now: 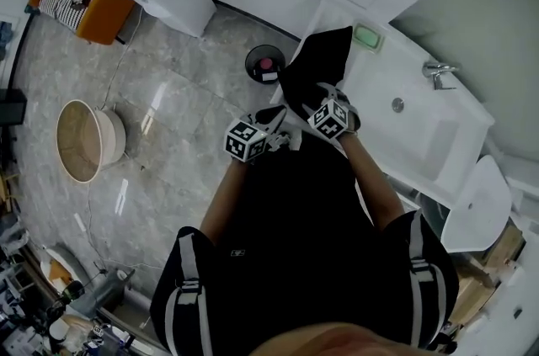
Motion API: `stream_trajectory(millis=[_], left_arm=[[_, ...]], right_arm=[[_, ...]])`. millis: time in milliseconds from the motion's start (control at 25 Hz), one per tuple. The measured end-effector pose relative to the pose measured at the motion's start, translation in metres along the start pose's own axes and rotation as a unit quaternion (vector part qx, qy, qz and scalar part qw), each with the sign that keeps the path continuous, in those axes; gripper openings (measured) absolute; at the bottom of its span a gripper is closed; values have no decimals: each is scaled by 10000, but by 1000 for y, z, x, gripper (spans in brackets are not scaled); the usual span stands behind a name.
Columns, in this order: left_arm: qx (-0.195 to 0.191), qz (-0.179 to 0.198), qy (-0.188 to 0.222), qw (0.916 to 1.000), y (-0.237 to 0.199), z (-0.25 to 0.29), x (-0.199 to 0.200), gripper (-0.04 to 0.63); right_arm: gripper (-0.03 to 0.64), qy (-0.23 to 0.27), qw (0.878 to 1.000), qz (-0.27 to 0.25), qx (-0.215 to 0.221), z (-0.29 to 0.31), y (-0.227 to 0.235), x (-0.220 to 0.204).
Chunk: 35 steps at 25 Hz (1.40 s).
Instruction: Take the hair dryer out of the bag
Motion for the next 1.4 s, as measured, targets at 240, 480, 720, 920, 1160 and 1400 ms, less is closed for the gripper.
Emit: stream_trajectory(millis=[240,480,720,920,1160,1400], left_arm=[[-27,-49,-23,10000,-1,8,-2,18],[-222,82,-224,9995,-2,35,7,18],[-401,470,-510,9968,-4,81,33,18],[-368,512,-886,9941,-11,113,34,20],[88,562,-1324,9896,-30,137,33,21],[261,729,-1644,9834,-28,163,38,179]], right_arm=[[89,198,9964,797,215,-8,28,-4],[83,778,9760,1976,485,-28,55,-18],[83,999,9634,2432,522,-41,59,-26],[83,1266,9544,2643,563,-51,64,-24],[83,1391,9437,2930,644,-54,75,-20],[83,1446,9381,3064,719,-56,85,-21]])
Point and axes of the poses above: the fingertips, and each gripper's own axes: z forward along the fingers, y to its right, x out of its top, the point moved 10 cm from there along -z, backward along the fingers, and after that the axes turned 3 degrees about -y, right-handed, at the moved point
